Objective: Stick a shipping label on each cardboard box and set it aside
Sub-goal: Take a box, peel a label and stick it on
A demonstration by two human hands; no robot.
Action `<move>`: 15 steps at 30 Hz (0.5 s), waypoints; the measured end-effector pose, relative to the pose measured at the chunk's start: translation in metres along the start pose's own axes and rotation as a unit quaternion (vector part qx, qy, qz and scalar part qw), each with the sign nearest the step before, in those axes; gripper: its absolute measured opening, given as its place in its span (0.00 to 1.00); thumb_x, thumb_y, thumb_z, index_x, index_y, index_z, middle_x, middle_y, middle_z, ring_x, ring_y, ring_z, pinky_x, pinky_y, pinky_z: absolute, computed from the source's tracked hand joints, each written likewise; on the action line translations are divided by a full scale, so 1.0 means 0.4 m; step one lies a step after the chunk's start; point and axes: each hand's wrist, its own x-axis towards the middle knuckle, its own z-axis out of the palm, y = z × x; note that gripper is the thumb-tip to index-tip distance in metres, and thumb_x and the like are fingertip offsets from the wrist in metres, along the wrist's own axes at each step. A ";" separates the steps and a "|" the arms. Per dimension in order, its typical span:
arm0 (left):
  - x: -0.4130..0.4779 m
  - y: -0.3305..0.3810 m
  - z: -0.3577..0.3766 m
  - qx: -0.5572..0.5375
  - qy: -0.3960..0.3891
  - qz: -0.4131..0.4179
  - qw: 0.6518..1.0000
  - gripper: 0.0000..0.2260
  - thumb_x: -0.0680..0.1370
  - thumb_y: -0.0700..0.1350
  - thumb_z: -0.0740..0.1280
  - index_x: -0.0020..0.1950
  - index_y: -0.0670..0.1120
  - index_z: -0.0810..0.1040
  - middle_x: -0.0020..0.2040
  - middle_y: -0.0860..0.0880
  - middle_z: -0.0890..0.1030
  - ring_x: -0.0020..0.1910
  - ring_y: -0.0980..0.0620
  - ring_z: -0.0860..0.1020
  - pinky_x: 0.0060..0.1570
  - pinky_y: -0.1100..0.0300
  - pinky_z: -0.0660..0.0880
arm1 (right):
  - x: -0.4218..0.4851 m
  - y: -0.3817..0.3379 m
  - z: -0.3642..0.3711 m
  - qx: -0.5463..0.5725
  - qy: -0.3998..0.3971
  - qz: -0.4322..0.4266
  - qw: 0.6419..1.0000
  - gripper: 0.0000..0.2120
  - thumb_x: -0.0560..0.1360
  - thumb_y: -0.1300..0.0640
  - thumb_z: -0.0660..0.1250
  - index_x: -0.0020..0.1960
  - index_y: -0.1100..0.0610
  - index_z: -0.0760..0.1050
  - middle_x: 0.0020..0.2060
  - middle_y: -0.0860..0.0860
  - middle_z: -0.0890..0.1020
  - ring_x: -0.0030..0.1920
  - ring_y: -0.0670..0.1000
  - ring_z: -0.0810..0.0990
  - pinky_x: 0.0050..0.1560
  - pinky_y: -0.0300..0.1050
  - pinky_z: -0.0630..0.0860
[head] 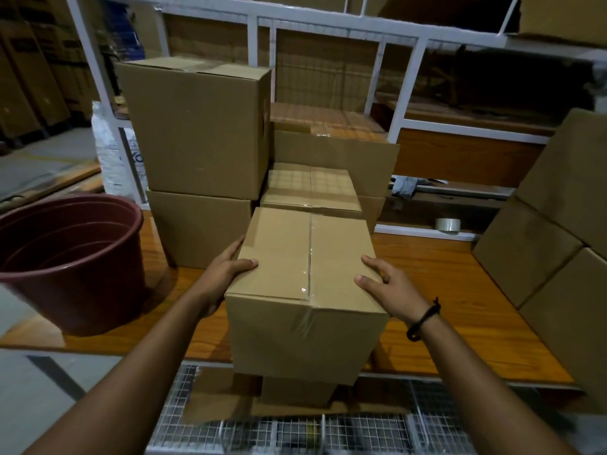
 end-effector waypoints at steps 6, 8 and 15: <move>-0.017 -0.007 0.015 -0.013 0.018 0.007 1.000 0.29 0.79 0.49 0.66 0.78 0.56 0.60 0.66 0.48 0.71 0.59 0.47 0.76 0.51 0.55 0.75 | 0.002 0.027 -0.016 0.014 -0.005 -0.009 1.000 0.29 0.75 0.48 0.70 0.73 0.47 0.65 0.70 0.48 0.69 0.62 0.46 0.71 0.52 0.38 0.72; -0.029 -0.017 0.020 -0.015 0.023 0.015 1.000 0.28 0.78 0.59 0.64 0.77 0.57 0.62 0.68 0.50 0.70 0.59 0.49 0.75 0.50 0.56 0.75 | 0.008 0.024 -0.021 0.026 -0.002 -0.005 1.000 0.28 0.74 0.47 0.70 0.72 0.46 0.66 0.70 0.48 0.70 0.60 0.46 0.70 0.52 0.40 0.72; -0.125 -0.106 0.046 0.060 0.081 0.208 0.973 0.41 0.67 0.76 0.63 0.73 0.54 0.66 0.65 0.67 0.75 0.66 0.61 0.72 0.58 0.61 0.75 | 0.025 0.001 -0.047 0.007 -0.009 0.004 1.000 0.27 0.74 0.48 0.71 0.71 0.46 0.69 0.71 0.49 0.69 0.66 0.49 0.69 0.61 0.44 0.68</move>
